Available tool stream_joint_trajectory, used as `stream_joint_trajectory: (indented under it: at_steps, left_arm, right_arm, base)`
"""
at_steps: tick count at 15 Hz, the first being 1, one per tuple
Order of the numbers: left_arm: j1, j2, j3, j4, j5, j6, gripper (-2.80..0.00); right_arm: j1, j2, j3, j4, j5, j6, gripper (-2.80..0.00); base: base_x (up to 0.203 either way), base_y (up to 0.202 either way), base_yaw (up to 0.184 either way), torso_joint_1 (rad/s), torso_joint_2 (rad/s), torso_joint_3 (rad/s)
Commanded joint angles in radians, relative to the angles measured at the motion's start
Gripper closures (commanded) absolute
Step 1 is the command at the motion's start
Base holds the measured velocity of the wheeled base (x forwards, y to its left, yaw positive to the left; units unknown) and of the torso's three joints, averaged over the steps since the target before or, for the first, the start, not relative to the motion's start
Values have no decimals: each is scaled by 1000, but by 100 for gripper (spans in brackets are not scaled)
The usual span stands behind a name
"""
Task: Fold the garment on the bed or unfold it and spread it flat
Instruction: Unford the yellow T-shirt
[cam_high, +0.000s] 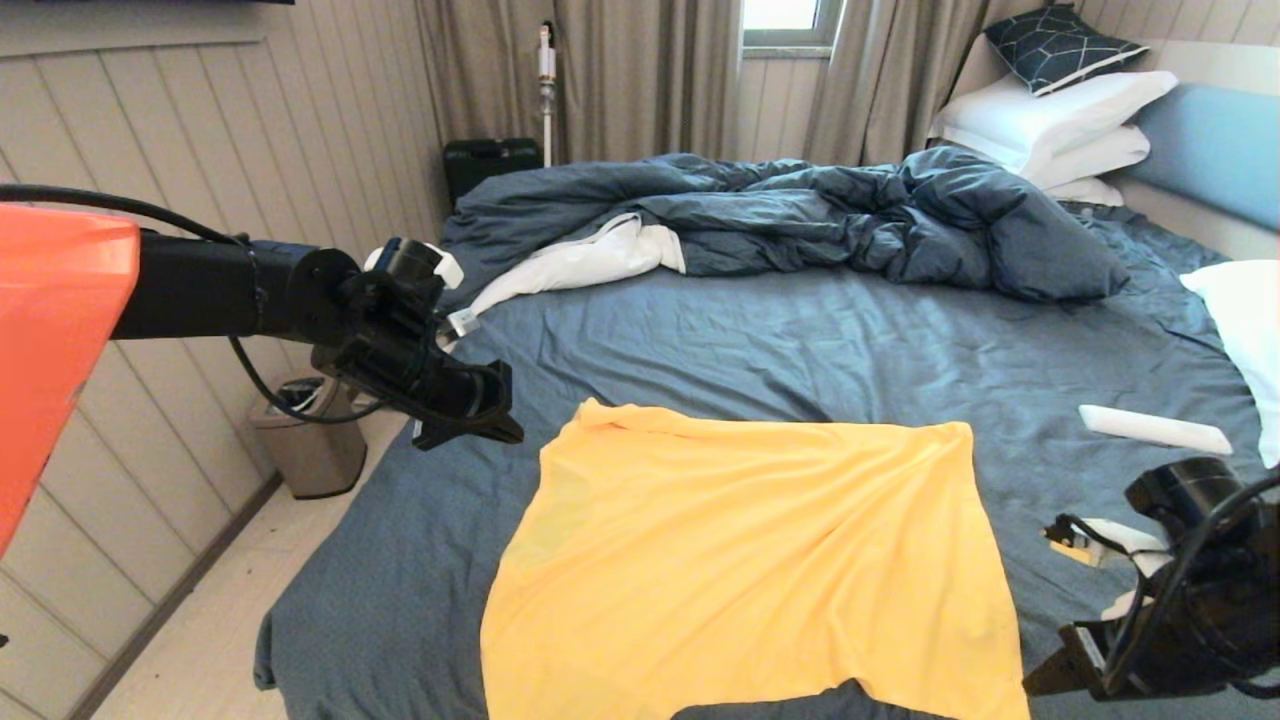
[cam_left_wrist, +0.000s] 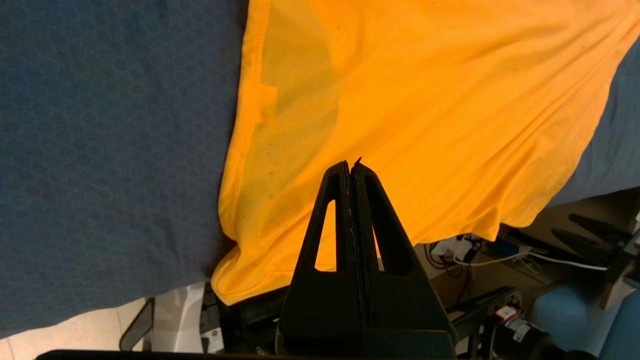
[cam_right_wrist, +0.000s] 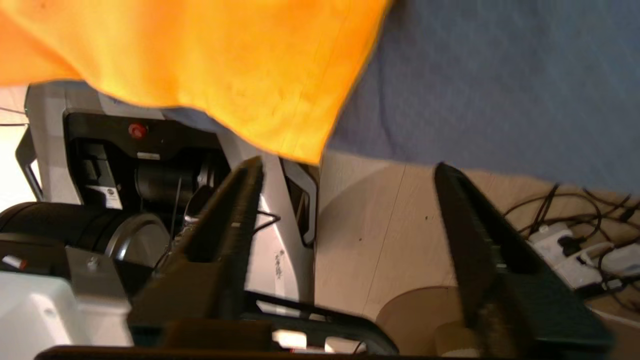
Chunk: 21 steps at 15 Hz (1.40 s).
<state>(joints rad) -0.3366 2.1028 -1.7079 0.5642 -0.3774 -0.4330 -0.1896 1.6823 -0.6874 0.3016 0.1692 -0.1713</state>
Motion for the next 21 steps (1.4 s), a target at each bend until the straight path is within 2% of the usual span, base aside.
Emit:
stream_joint_trajectory:
  at_steps: [1,3,7,12,13,21]
  left_arm:
    - [-1,3,1,3,-1,-3,0]
    - [0,5,2,1,-2,-1,0]
    - [1,13,-3,-1,-3,-3,0]
    - [1,20,-3,-7,-5,-4,0]
    - [1,23,-3,-7,-5,-4,0]
    - [1,29,-2,-6,-5,-4,0]
  right_arm:
    - [18,49,6,-5,3,2,-280]
    - [26,93,2,-15,2,6,-280]
    - [31,179,8,-137,-8,9,-280]
    - [44,206,-7,-140,-13,7,-280]
    - [45,209,-11,-140,-14,9,0]
    - [42,201,-33,-140,-17,7,0]
  base:
    - [0,0,0,0,0,0]
    - [0,0,0,0,0,0]
    - [0,0,0,0,0,0]
    - [0,0,0,0,0,0]
    - [0,0,0,0,0,0]
    - [0,0,0,0,0,0]
